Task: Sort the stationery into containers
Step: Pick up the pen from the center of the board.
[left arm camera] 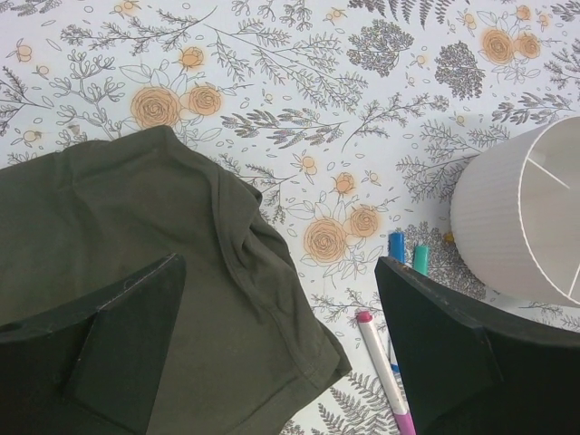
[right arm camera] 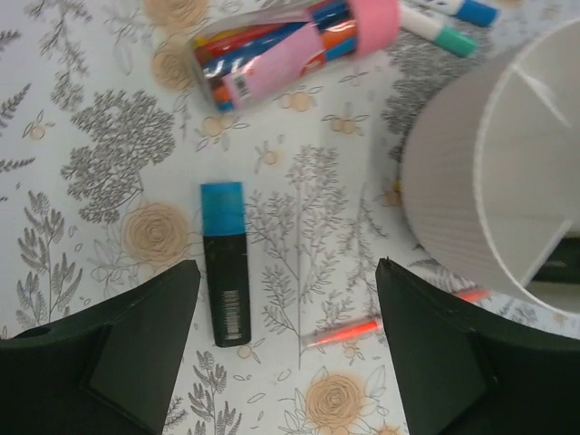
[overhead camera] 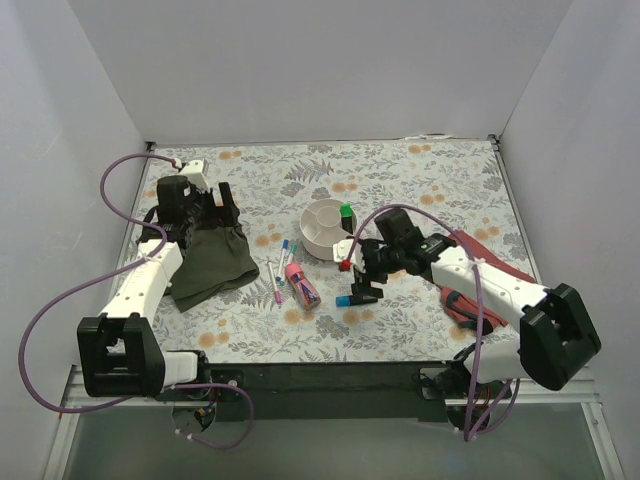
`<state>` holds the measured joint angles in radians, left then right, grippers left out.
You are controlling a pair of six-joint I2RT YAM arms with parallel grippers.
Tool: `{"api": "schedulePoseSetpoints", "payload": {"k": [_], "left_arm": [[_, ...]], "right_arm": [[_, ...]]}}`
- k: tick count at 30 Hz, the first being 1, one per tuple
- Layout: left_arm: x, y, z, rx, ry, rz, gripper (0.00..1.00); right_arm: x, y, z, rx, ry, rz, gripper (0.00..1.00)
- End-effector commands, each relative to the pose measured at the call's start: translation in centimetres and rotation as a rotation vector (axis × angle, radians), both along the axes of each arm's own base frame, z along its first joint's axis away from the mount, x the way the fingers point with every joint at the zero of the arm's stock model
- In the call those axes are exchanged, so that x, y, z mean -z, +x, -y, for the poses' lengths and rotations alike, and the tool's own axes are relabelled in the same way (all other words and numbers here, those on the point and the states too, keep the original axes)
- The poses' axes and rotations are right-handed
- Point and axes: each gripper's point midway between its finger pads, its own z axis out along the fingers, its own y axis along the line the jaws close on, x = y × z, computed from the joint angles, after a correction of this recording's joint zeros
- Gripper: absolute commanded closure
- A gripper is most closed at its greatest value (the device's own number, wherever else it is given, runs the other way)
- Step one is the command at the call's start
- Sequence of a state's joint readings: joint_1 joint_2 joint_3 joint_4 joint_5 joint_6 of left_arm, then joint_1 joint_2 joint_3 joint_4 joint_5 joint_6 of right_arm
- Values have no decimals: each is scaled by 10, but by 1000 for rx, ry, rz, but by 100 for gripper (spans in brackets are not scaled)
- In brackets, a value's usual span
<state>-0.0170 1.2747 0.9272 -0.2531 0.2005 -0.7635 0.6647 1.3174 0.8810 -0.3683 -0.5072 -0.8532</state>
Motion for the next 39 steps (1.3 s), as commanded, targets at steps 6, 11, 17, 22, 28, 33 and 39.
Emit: {"api": "schedulePoseSetpoints", "payload": {"k": [6,11,17,22,28,33,39], "left_arm": [[0,-24,25,138,-63,-13,13],[15,-35,35,179,-111,-70,13],[26,-41,35,177,-108,-105,14],[27,-42,38,184,-132,-114,14],[28,-38,36,173,-125,-112,14],[28,-38,35,172,-124,-110,14],[27,-37,35,171,-123,-109,14]], "right_arm": [[37,-30,-26,-344,-128,71,20],[52,-34,-36,-382,-181,38,23],[67,-29,-38,-376,-232,7,33],[71,-26,-37,-371,-256,-2,38],[78,-27,-33,-361,-278,-21,39],[80,-24,-36,-349,-282,-28,40],[81,-25,-37,-328,-284,-54,42]]}}
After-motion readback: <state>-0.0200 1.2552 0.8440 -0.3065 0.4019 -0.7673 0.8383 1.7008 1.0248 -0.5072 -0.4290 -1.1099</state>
